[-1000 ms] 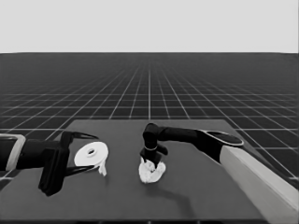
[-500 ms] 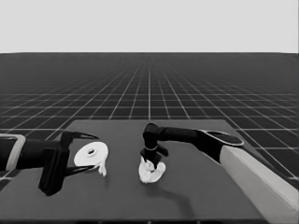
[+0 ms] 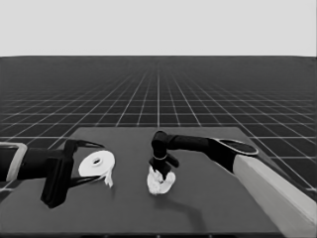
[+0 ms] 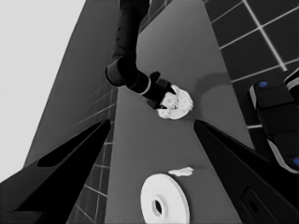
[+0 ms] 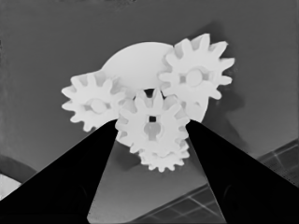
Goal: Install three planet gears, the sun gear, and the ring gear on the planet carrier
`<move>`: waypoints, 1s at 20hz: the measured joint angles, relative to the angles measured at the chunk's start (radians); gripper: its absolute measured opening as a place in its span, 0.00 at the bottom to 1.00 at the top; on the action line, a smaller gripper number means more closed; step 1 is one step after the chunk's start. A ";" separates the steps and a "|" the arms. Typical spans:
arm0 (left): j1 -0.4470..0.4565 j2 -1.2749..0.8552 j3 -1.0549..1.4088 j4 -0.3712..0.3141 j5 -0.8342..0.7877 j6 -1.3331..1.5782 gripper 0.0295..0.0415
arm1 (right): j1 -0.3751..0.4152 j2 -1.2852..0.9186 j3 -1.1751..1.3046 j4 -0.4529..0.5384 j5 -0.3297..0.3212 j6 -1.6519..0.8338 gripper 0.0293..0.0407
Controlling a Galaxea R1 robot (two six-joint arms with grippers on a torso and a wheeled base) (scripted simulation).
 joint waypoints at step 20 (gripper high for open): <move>0.000 0.000 0.000 0.000 0.000 0.000 0.75 | 0.000 0.000 0.000 0.000 0.000 0.209 0.14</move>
